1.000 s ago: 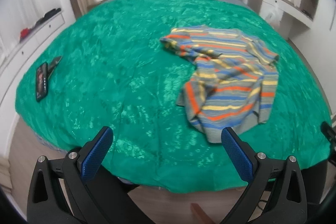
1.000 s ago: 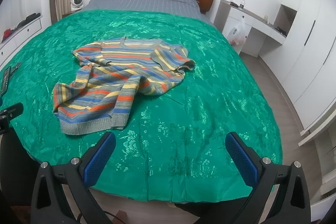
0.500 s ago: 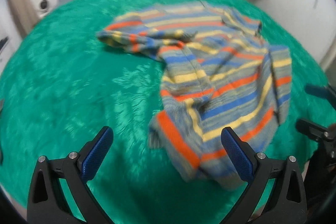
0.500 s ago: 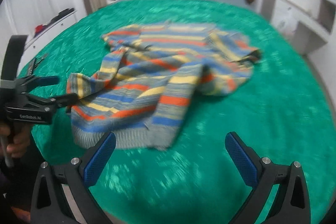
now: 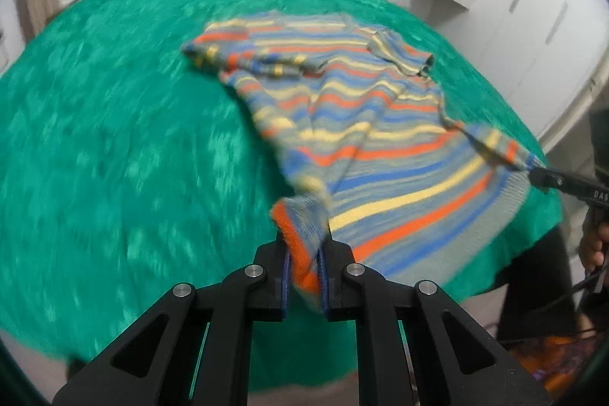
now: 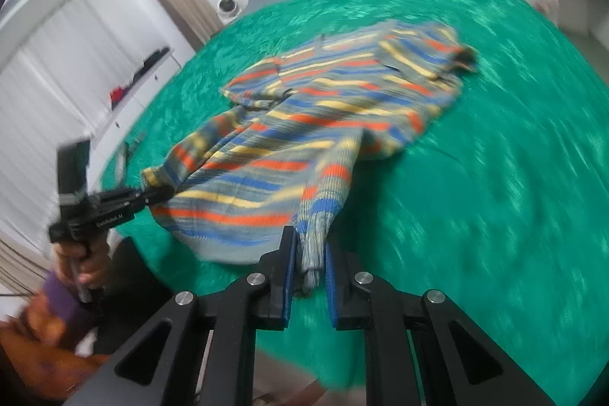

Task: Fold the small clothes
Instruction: 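Grasp the sweater hem with the left gripper while the right gripper grasps the hem too, then lift and shake the sweater by the hem with both grippers, spreading it flat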

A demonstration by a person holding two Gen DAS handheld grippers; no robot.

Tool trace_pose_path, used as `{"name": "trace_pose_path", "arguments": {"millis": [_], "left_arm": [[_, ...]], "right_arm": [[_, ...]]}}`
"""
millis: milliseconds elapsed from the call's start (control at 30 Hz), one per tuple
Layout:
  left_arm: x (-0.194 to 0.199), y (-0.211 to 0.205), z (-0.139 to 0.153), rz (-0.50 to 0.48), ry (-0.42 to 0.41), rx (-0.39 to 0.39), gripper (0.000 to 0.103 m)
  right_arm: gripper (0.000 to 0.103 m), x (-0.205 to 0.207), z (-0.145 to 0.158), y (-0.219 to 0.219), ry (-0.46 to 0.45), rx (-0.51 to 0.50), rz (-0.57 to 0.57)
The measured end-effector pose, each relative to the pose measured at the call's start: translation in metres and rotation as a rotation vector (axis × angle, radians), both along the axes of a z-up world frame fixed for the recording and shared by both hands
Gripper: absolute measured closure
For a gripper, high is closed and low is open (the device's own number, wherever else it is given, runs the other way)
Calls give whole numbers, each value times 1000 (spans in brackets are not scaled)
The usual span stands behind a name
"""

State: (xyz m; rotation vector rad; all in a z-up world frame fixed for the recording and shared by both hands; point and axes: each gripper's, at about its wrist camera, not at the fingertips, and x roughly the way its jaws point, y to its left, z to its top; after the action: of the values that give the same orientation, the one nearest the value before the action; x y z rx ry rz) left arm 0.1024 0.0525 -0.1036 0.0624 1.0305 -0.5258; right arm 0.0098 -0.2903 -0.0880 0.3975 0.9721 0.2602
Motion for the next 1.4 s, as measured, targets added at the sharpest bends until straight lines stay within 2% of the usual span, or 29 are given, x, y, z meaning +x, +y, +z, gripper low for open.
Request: {"name": "trace_pose_path", "arguments": {"millis": [100, 233, 267, 300, 333, 400, 467, 533, 600, 700, 733, 767, 800, 833, 867, 933, 1067, 1133, 1200, 1233, 1333, 1367, 1400], "left_arm": [[-5, 5, -19, 64, 91, 11, 86], [-14, 0, -48, 87, 106, 91, 77], [-17, -1, -50, 84, 98, 99, 73], [-17, -2, -49, 83, 87, 105, 68], [-20, -2, -48, 85, 68, 116, 65], [-22, -4, -47, 93, 26, 141, 50], [-22, -4, -49, 102, -7, 163, 45], [-19, -7, -54, 96, -11, 176, 45], [-17, -6, -56, 94, -17, 178, 45], [-20, -7, -54, 91, -20, 163, 45], [-21, -5, -53, 93, -19, 163, 45], [-22, -3, -52, 96, -19, 164, 45], [-24, 0, -51, 100, -20, 165, 45], [-26, 5, -50, 108, -22, 164, 45], [-27, 9, -48, 116, -21, 164, 45], [-28, 15, -48, 127, -16, 162, 45], [-24, 17, -55, 119, 18, 152, 45], [-23, 12, -57, 99, 16, 154, 45], [-21, 5, -58, 69, -10, 154, 45], [-19, 1, -57, 49, -29, 144, 45], [-15, -8, -56, -4, -76, 118, 52], [-13, -9, -55, -28, -73, 95, 71], [-11, -10, -56, -47, -55, 72, 97]], "right_arm": [[89, -20, -18, -19, 81, -39, -59], [87, -24, -60, -36, 185, -53, -126], [78, -25, -67, -39, 200, -78, -146], [64, -24, -70, -39, 204, -87, -158], [59, -25, -72, -43, 205, -90, -184], [50, -28, -66, -47, 188, -88, -203], [41, -27, -57, -40, 150, -131, -192], [36, -22, -49, -23, 96, -189, -152], [35, -13, -49, 0, 59, -236, -85], [38, 7, -63, 32, 13, -365, 8], [44, 15, -70, 31, 24, -384, 7], [66, 19, -75, 21, 48, -376, -22], [84, 19, -76, 11, 61, -350, -52], [89, 16, -75, -11, 76, -270, -116], [89, 11, -72, -27, 82, -225, -168], [88, -3, -69, -66, 114, -213, -289], [87, -26, -63, -101, 156, -218, -370], [79, -30, -56, -94, 142, -195, -339], [52, -28, -56, -82, 122, -135, -273], [49, -28, -58, -73, 116, -109, -236], [49, -16, -75, -55, 118, -74, -158], [49, -10, -81, -53, 115, -63, -143], [49, -6, -87, -51, 120, -38, -122]]}}
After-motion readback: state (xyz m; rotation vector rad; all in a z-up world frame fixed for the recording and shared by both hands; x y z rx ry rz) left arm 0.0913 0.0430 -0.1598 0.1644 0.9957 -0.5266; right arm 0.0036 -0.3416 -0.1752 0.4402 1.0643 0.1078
